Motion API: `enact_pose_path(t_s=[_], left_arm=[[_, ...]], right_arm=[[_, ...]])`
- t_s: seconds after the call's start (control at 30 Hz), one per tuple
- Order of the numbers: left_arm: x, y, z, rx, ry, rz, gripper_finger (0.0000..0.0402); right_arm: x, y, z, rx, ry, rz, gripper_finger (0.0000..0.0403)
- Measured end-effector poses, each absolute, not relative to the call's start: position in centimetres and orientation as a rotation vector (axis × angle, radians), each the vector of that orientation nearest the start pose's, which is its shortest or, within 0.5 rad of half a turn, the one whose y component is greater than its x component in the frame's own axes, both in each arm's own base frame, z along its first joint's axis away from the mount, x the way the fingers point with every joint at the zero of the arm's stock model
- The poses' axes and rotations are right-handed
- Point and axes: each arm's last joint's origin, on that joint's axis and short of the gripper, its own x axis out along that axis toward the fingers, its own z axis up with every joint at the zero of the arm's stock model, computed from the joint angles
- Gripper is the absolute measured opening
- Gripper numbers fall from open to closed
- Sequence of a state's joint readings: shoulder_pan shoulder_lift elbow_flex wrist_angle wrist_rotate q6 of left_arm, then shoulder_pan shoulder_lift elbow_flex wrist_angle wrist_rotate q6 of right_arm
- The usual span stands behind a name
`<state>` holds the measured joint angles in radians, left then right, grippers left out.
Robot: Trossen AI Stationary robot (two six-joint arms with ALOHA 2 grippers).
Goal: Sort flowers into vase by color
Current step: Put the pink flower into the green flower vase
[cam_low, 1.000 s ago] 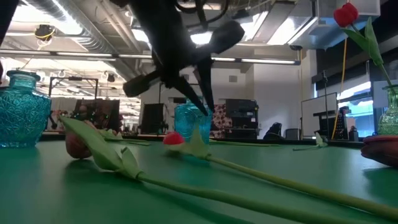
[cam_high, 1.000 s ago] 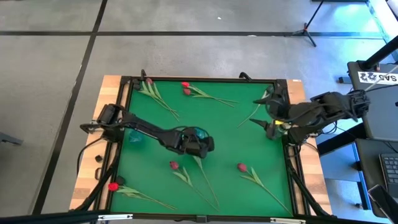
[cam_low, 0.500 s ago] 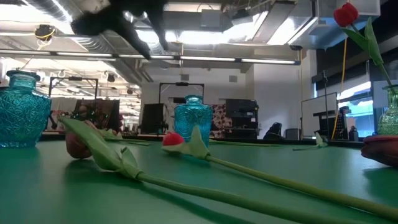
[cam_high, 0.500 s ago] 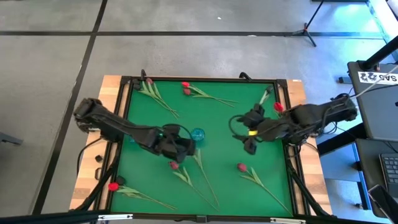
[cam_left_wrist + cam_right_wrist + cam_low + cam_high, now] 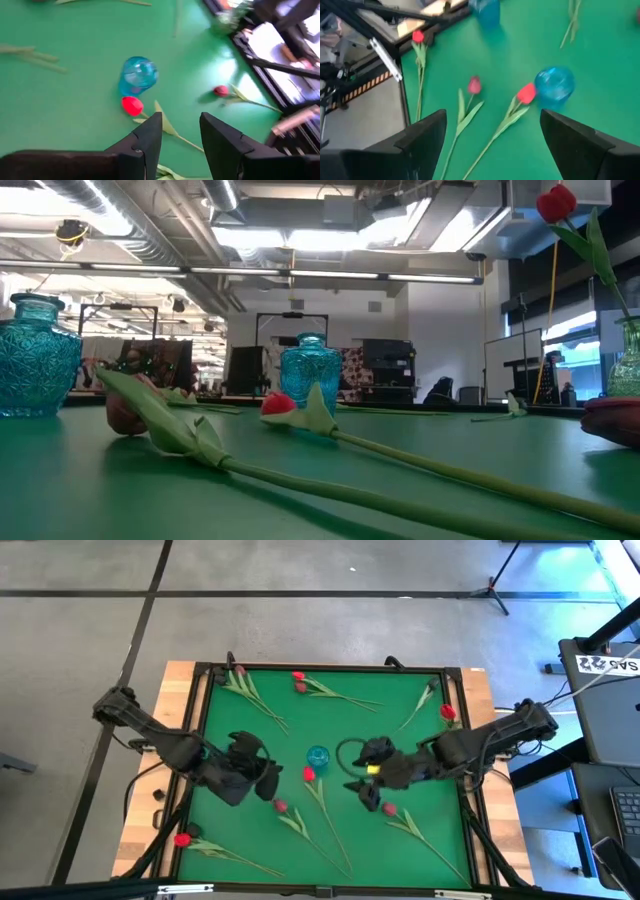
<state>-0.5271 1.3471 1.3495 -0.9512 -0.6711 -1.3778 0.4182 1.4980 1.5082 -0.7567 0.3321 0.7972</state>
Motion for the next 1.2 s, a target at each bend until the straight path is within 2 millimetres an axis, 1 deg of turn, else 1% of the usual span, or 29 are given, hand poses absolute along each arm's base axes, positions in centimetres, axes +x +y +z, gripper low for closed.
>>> enact_pose_path(t_s=[0.17, 0.33, 0.4, 0.47, 0.53, 0.63, 0.8, 0.9, 1.07, 1.2], left_arm=[[22.7, -11.2, 36.9, -0.71, 0.491, 0.436, 0.0113], [21.7, -10.9, 38.9, -0.612, 0.464, 0.244, 0.01], [21.1, -10.8, 39.5, -0.554, 0.45, 0.212, 0.0096], [20.6, -10.6, 39.7, -0.543, 0.452, 0.211, 0.0095], [20.3, -10.4, 39.9, -0.543, 0.448, 0.21, 0.0094], [20.0, -10.4, 39.9, -0.573, 0.463, 0.203, 0.0094], [19.6, -10.9, 39.7, -0.519, 0.487, 0.175, 0.0094], [19.5, -11.0, 39.7, -0.51, 0.491, 0.174, 0.0094], [19.5, -10.9, 39.6, -0.511, 0.493, 0.176, 0.0094], [19.6, -10.8, 39.6, -0.511, 0.491, 0.188, 0.0094]], right_arm=[[29.7, 14.7, 34.3, 0.571, 0.749, -0.213, 0.0321], [29.8, 17.6, 30.8, 0.643, 0.878, -0.33, 0.0321], [30.6, 18.3, 29.3, 0.671, 0.884, -0.394, 0.0321], [31.8, 18.6, 27.8, 0.685, 0.856, -0.435, 0.0321], [33.2, 18.5, 25.8, 0.667, 0.838, -0.503, 0.0321], [35.0, 18.6, 22.8, 0.63, 0.841, -0.558, 0.0321], [37.6, 17.6, 19.1, 0.633, 0.849, -0.59, 0.0311], [38.8, 16.3, 17.8, 0.654, 0.864, -0.606, 0.0291], [40.7, 13.9, 16.4, 0.694, 0.885, -0.587, 0.0256], [42.0, 12.7, 15.1, 0.7, 0.887, -0.551, 0.0239]])
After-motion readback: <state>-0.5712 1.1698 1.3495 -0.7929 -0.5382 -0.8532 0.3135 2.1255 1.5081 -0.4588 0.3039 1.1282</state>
